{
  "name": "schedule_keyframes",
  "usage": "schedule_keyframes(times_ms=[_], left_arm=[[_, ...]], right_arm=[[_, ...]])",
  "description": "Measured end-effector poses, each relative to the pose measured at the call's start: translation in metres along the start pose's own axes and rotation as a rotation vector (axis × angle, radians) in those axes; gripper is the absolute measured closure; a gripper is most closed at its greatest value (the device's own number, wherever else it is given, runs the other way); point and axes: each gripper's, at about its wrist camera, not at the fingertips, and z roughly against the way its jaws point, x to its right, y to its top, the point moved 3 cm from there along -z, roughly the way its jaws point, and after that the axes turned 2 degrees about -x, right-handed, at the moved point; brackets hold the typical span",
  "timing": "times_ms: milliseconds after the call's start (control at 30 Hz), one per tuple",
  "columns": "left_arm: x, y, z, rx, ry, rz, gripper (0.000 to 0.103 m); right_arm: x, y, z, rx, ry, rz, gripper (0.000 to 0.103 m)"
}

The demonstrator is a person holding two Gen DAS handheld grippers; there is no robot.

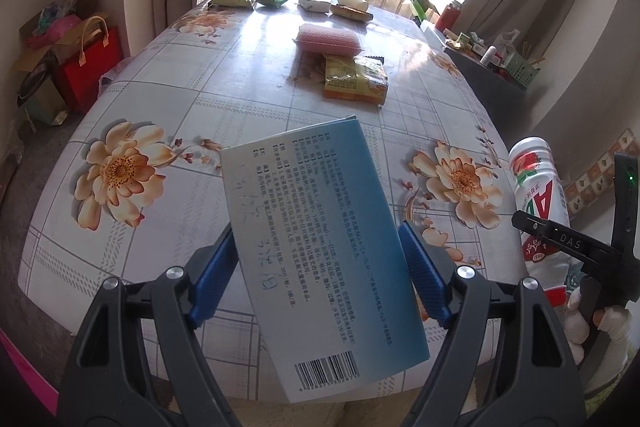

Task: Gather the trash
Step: 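Grasp the white-red drink bottle with the right tool while the left tool holds the box, then carry the medicine box and bottle to the blue wastebasket with both tools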

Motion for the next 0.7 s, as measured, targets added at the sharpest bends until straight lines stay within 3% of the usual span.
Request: schedule_keyframes(times_ms=[400,567,700], left_arm=[[0.016,0.008,0.027,0.031,-0.019,-0.040,0.028],[0.042,0.013,0.038,0.023,-0.052,-0.094,0.028],[0.073,0.014,0.043,0.009,-0.115,-0.146,0.028]], right_arm=[[0.014,-0.003,0.031,0.036,0.171,-0.081,0.040],[0.028,-0.007,0.061,0.083,0.235,-0.118,0.040],[0.059,-0.018,0.092,0.149,0.234,-0.171,0.040]])
